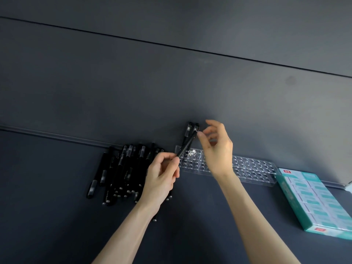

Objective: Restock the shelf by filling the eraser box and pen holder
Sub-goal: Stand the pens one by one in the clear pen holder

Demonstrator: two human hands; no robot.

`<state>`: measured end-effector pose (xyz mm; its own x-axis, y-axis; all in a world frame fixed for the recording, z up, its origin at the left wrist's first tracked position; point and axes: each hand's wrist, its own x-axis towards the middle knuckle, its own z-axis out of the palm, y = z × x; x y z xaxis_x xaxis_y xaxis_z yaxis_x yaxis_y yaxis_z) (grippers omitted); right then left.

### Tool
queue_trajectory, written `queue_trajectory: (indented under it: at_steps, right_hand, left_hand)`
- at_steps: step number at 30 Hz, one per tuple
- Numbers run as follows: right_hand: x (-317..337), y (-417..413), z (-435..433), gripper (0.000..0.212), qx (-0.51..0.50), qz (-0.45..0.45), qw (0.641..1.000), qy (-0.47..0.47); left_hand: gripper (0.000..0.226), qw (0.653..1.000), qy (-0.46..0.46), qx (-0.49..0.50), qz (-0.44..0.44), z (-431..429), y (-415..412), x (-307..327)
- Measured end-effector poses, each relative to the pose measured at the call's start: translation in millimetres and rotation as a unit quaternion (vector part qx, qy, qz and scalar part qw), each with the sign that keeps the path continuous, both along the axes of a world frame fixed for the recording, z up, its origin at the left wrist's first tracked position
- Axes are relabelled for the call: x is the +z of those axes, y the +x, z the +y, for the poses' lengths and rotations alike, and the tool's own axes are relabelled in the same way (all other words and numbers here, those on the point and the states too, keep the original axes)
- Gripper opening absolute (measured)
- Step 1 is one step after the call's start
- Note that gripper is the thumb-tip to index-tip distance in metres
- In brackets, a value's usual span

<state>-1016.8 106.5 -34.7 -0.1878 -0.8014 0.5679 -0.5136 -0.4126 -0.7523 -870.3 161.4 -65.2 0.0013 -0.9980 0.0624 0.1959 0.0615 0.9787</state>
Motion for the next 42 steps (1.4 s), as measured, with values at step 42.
queue_trajectory:
  at_steps: [42]
  right_hand:
    - [36, -26, 15, 0.019, -0.010, -0.094, 0.994, -0.054]
  left_hand:
    - [0.069, 0.874, -0.106, 0.012, -0.473, -61, 7, -2]
